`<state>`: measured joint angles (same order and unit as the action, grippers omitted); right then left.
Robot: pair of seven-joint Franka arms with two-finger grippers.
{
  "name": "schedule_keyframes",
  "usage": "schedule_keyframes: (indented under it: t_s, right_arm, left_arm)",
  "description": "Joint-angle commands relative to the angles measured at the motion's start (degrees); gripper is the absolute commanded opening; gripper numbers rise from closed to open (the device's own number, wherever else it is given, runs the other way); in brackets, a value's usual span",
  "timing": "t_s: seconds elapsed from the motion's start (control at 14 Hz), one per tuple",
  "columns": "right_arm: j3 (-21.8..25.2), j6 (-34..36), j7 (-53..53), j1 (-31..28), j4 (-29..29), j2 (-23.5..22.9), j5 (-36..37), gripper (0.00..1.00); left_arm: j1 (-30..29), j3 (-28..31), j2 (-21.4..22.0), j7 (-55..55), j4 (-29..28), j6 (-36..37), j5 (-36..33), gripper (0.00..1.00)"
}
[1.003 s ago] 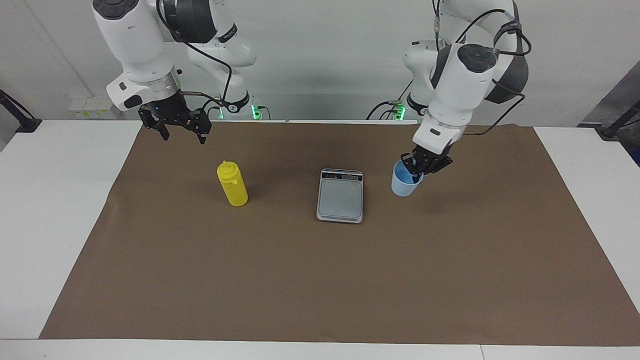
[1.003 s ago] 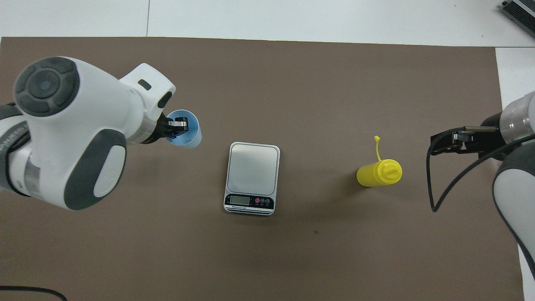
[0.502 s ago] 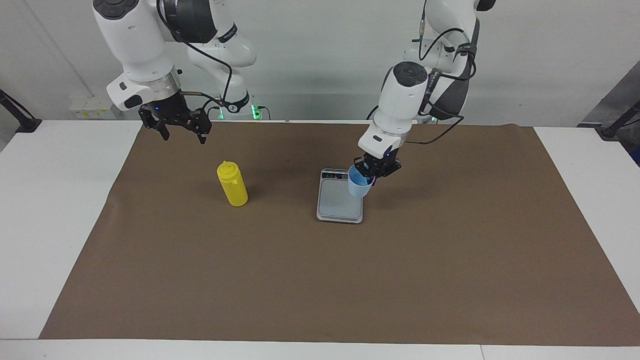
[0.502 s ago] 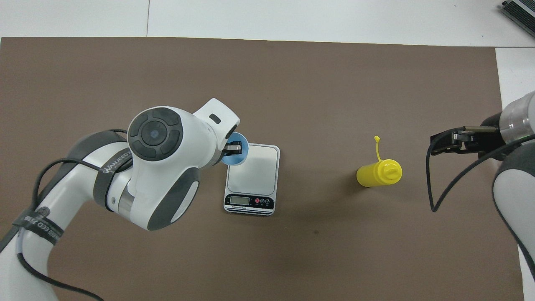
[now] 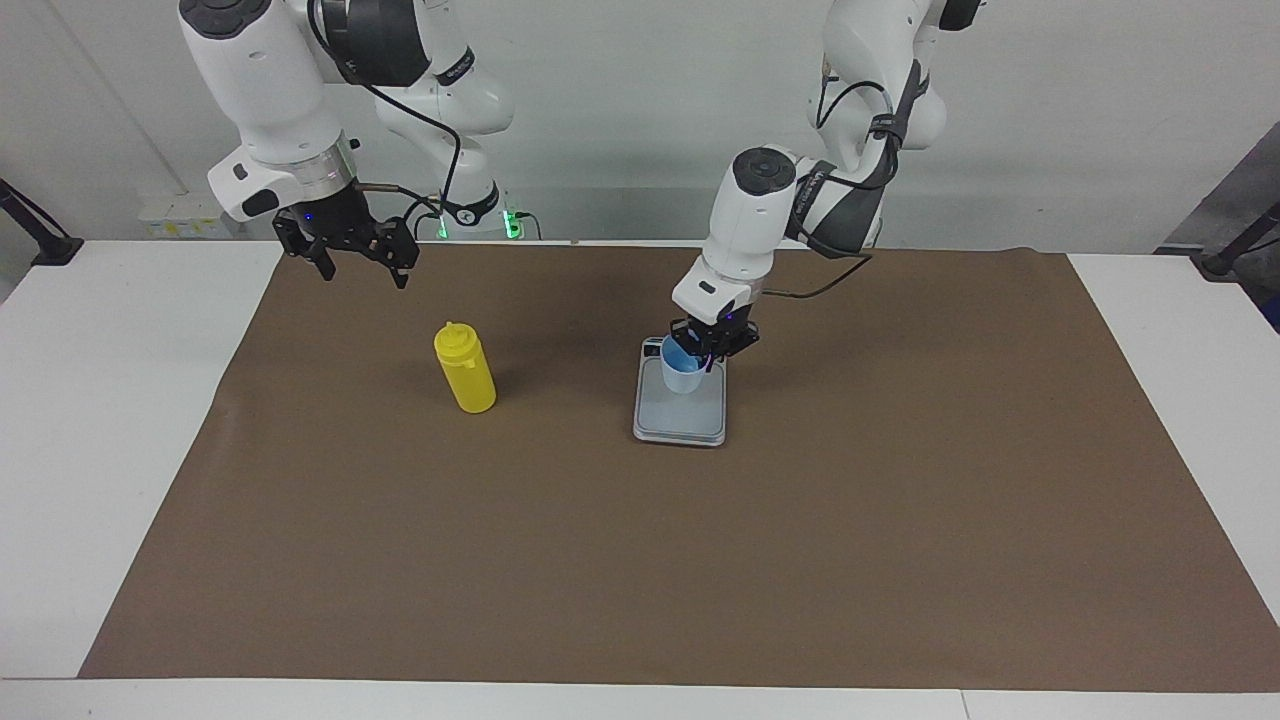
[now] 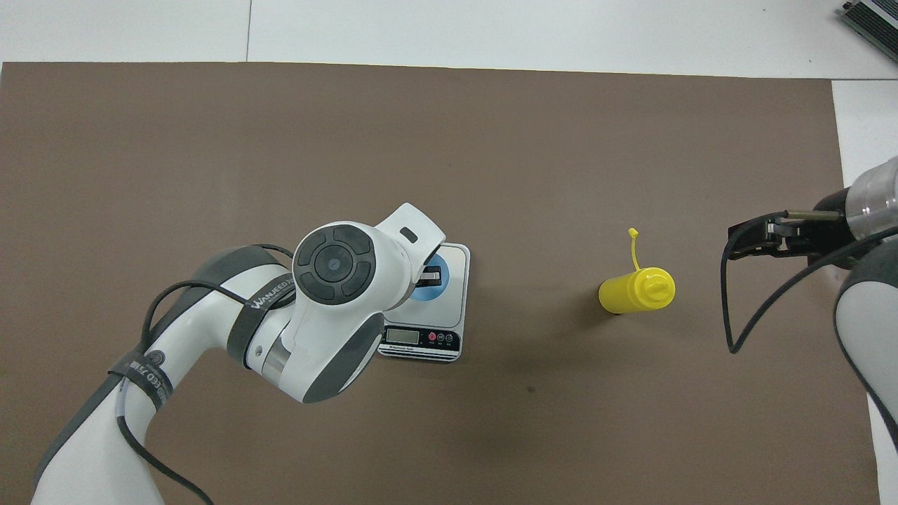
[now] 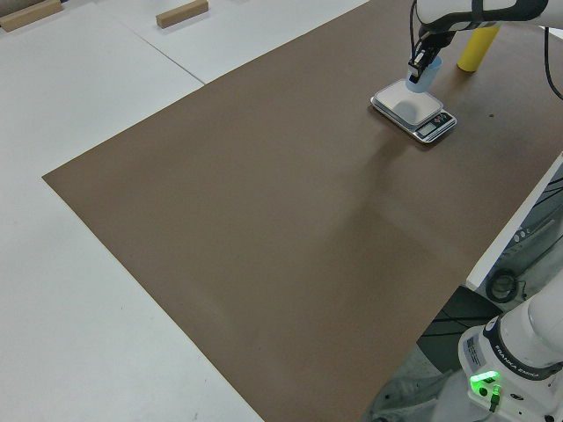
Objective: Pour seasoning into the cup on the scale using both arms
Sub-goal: 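Carry the blue cup with the left gripper onto the scale, then release the cup and withdraw the left gripper while the right gripper lifts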
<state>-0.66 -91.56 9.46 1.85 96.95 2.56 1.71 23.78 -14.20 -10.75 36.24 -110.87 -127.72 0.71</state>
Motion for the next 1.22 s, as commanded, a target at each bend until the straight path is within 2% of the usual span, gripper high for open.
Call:
schedule_keyframes:
  t_s: [0.0, 0.21, 0.64, 0.72, 0.79, 0.86, 1.0, 1.15]
  right_arm:
    - [-0.31, -0.64, 0.73, -0.44, 0.17, 0.25, 0.05, 1.0]
    - [-0.31, 0.06, 0.3, -0.44, 0.17, 0.43, 0.05, 1.0]
    - [-0.4, -0.55, 0.91, 0.18, 0.08, 0.43, 0.4, 1.0]
    - [-0.31, -0.55, 0.91, 0.18, 0.17, 0.43, 0.57, 1.0]
    - [-0.31, -0.64, 0.91, 0.18, 0.08, 0.43, 1.01, 1.0]
    - [-0.31, -0.73, 0.91, 0.18, 0.08, 0.34, 1.1, 1.0]
    - [-0.31, -0.64, 0.56, 0.09, -0.36, 0.25, 1.19, 1.0]
    - [-0.4, -1.95, 0.82, -0.35, -0.36, 0.17, 0.32, 1.0]
  left_arm:
    - [1.09, 0.84, -0.85, 1.12, -1.28, -2.79, -1.41, 0.0]
    - [2.06, 0.84, -2.52, 4.27, -1.19, -4.03, -4.21, 0.0]
    - [2.06, 0.84, -2.61, 4.9, -1.28, -4.47, -4.22, 0.0]
    - [2.06, 0.84, -2.61, 4.72, -1.28, -4.38, -4.22, 0.27]
    - [1.97, 0.84, -2.61, 4.55, -1.28, -4.47, -4.31, 0.7]
    - [1.8, 0.84, -2.7, 4.37, -0.85, -4.21, -4.31, 1.0]
    - [1.18, 1.36, -1.91, 4.2, 0.29, -2.89, -4.49, 1.0]
    - [-1.09, 1.72, -0.42, 4.02, 3.18, 1.83, -5.1, 1.0]
